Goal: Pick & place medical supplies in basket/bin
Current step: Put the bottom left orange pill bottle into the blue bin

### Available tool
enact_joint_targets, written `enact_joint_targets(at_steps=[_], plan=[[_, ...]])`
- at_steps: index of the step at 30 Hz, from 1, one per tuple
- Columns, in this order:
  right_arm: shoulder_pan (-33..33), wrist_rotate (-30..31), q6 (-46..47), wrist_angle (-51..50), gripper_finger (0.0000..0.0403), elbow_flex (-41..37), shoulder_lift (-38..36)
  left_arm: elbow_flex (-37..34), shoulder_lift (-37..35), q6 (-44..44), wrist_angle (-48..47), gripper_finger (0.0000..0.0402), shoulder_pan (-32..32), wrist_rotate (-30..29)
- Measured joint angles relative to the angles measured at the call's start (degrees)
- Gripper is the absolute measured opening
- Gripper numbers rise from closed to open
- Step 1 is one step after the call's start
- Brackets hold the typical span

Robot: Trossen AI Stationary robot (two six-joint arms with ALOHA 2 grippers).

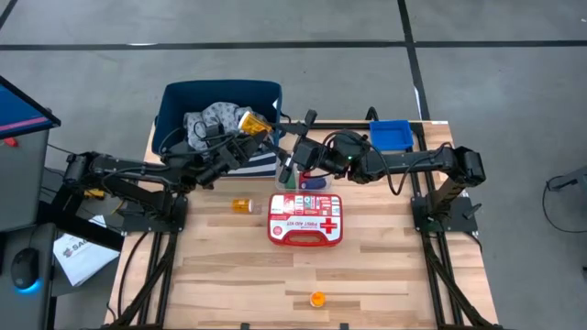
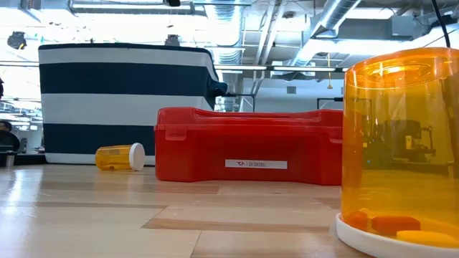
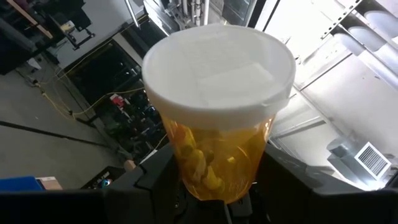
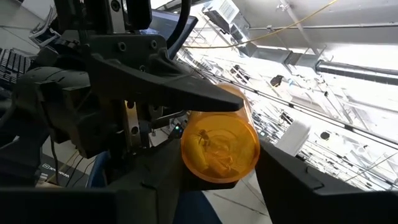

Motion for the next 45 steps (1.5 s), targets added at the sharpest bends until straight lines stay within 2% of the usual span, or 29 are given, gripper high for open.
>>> enact_joint_targets(at_steps=[9, 16, 31, 37, 45], plan=[[0.04, 0.13, 0.00, 0.08, 0.0187, -0.02, 0.00, 0.00, 0.00, 0.00, -0.20, 0.0190, 0.00, 0.00], [0.07, 0.15, -0.04, 0.95, 0.0175, -0.04, 0.07, 0.07, -0.02, 0.00, -0.30, 0.0208, 0.00, 0.17], [0.04, 2.28, -3.02, 4.69, 0.0178, 0.02, -0.61, 0.03, -0.10, 0.10, -2.26, 0.0211, -0.04, 1.92], [0.00, 6.81, -6.87, 4.65, 0.0181, 0.04, -1.58, 0.00, -1.37, 0.20, -3.11, 0.0211, -0.02, 3.46], [-0.39, 18.26, -16.19, 4.75, 0.0177, 0.04, -5.13, -0.01, -5.86, 3.57, -13.81, 0.0211, 0.00, 3.30]])
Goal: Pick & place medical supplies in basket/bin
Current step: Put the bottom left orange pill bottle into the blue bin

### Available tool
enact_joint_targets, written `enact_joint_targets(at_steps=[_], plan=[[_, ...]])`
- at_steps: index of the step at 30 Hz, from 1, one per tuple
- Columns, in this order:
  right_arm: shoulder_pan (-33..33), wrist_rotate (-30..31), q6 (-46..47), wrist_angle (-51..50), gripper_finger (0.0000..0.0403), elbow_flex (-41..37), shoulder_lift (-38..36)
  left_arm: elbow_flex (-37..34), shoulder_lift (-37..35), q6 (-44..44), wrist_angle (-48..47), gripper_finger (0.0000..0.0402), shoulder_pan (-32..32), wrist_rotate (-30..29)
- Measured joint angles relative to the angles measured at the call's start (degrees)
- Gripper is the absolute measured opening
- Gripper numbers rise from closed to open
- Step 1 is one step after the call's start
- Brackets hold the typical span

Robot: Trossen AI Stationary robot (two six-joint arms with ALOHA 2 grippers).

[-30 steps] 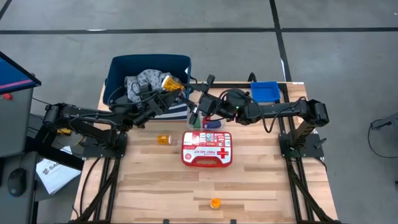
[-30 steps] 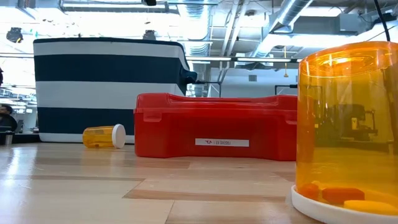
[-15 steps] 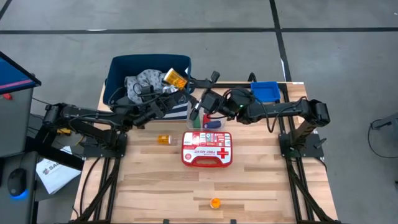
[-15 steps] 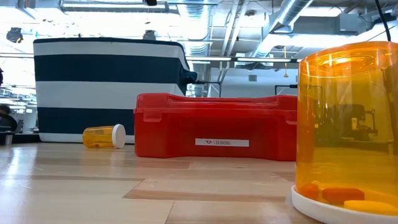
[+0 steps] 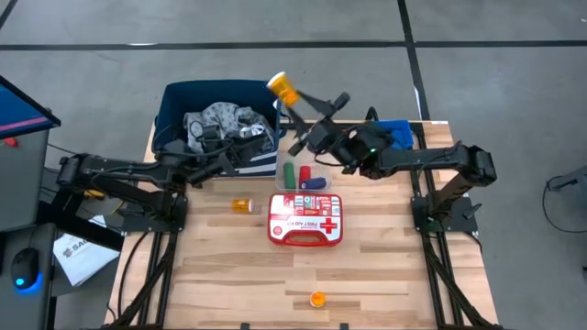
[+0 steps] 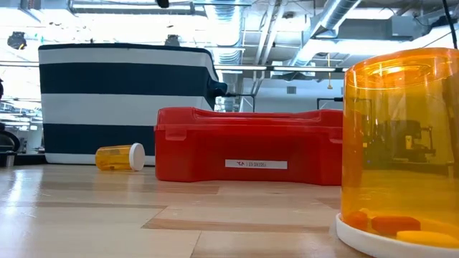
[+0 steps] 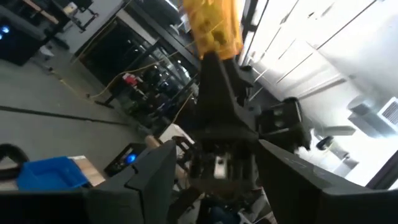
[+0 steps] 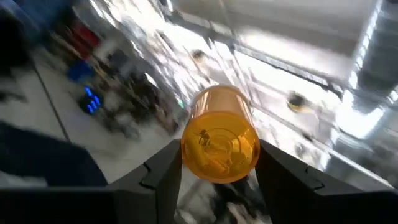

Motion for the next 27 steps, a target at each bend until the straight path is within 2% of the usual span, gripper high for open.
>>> enact_joint_targets(at_steps=[4, 11, 16, 20, 27], plan=[[-1.60, 6.69, -0.82, -2.50, 0.0177, 0.09, -2.13, -0.02, -1.89, 1.28, -2.75, 0.0211, 0.00, -0.04], [-4.93, 20.56, 0.64, -12.70, 0.0177, -0.06, -4.95, -0.07, -3.03, 2.28, -5.19, 0.0211, 0.00, 0.12], [-6.78, 34.50, 8.39, -27.17, 0.0175, -0.07, -6.25, -0.12, -3.17, 2.69, -5.40, 0.0211, 0.00, 0.33], [-7.76, 38.03, 19.04, -42.02, 0.0175, -0.05, -7.95, -0.12, -3.17, 2.64, -5.31, 0.0211, 0.00, 0.35], [-8.32, 38.75, 41.38, -72.99, 0.0175, -0.04, -9.10, -0.12, -3.17, 2.25, -5.31, 0.0211, 0.00, 0.35]])
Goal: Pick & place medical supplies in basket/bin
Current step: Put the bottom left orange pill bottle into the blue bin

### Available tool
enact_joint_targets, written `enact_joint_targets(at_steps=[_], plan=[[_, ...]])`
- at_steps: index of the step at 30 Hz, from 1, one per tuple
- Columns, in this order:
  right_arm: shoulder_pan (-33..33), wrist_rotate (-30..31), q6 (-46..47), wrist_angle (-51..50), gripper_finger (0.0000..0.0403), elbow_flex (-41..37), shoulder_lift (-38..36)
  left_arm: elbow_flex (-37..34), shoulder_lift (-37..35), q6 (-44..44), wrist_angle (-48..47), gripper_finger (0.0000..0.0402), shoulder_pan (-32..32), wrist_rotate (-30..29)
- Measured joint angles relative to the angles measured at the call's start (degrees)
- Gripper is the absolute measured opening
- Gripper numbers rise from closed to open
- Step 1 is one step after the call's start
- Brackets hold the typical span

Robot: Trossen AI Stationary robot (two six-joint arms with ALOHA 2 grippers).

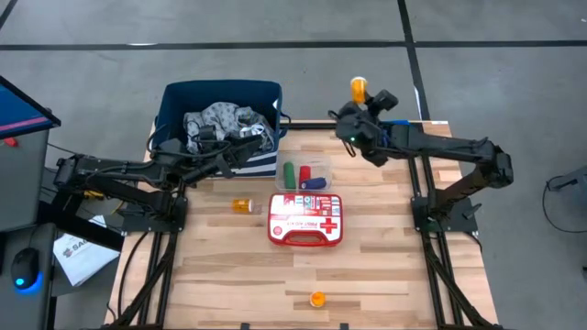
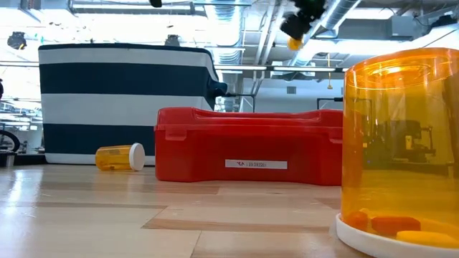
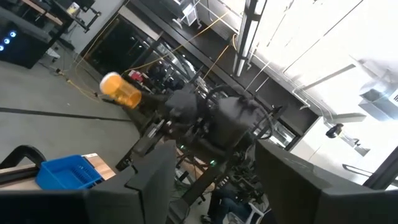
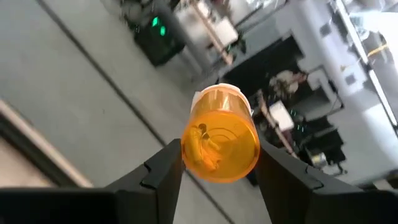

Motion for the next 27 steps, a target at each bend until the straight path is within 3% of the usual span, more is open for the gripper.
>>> enact_joint_targets(at_steps=[8, 18, 27], plan=[[-3.67, -9.85, 26.95, -26.63, 0.0176, -1.11, 0.71, 0.00, 0.02, -1.32, -0.22, 0.0211, 0.00, 0.02], [-13.57, -23.42, 35.72, -26.84, 0.0177, -10.39, 0.77, 0.00, 0.02, -2.59, -0.22, 0.0211, 0.00, 0.02], [-22.63, -35.40, 35.75, -23.64, 0.0177, -18.12, 0.73, 0.00, 0.02, -2.61, -0.20, 0.0211, 0.00, 0.02]])
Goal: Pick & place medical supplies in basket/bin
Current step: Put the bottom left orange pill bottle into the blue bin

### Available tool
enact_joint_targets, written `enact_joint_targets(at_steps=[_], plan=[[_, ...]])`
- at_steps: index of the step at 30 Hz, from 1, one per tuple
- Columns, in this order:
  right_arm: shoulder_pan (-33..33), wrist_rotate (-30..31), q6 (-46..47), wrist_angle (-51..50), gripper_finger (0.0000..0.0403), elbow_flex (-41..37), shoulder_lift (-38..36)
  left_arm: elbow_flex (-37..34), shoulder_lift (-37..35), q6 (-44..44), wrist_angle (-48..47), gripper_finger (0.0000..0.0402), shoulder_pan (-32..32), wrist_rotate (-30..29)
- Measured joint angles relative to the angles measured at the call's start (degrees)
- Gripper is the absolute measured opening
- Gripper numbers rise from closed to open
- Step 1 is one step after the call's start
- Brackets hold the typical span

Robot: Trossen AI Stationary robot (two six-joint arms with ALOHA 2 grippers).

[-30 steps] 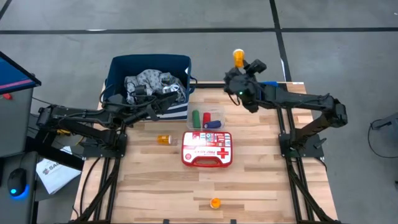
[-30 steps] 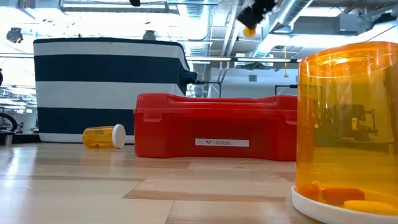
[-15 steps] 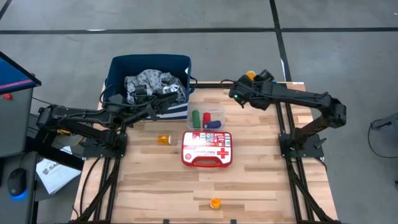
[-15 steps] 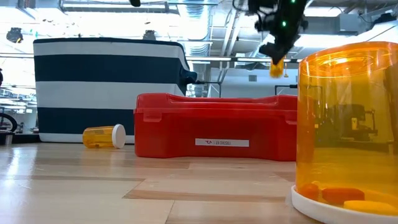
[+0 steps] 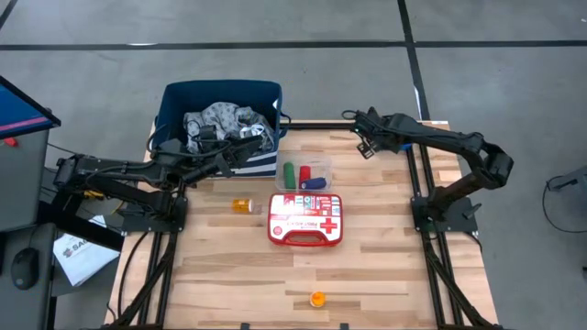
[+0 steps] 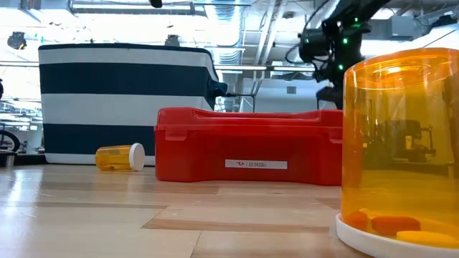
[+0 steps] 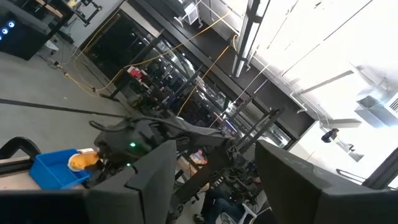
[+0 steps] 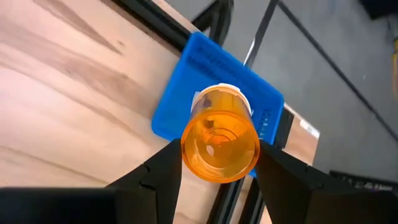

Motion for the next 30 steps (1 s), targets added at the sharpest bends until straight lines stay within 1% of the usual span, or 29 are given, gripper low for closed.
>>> enact_joint_targets(at_steps=[3, 13, 24, 26, 30], plan=[[-1.68, -0.44, 0.15, 1.64, 0.0177, -2.61, 0.02, 0.00, 0.00, 0.01, 0.00, 0.0211, 0.00, 0.00], [-7.98, -0.07, 0.13, 7.08, 0.0177, -6.36, 0.02, 0.00, 0.00, -0.02, -0.02, 0.0211, 0.00, -0.02], [-15.81, -0.64, 1.64, 10.59, 0.0177, -6.71, 0.02, -0.02, 0.00, -0.66, 0.00, 0.0211, 0.00, -0.02], [-16.86, -1.15, 2.47, 10.71, 0.0177, -6.71, 0.02, 0.00, 0.00, -0.66, 0.00, 0.0211, -0.02, -0.02], [-18.80, -4.47, 4.68, 12.20, 0.0177, -6.71, 0.02, -0.02, 0.00, -0.61, 0.00, 0.0211, 0.00, -0.04]])
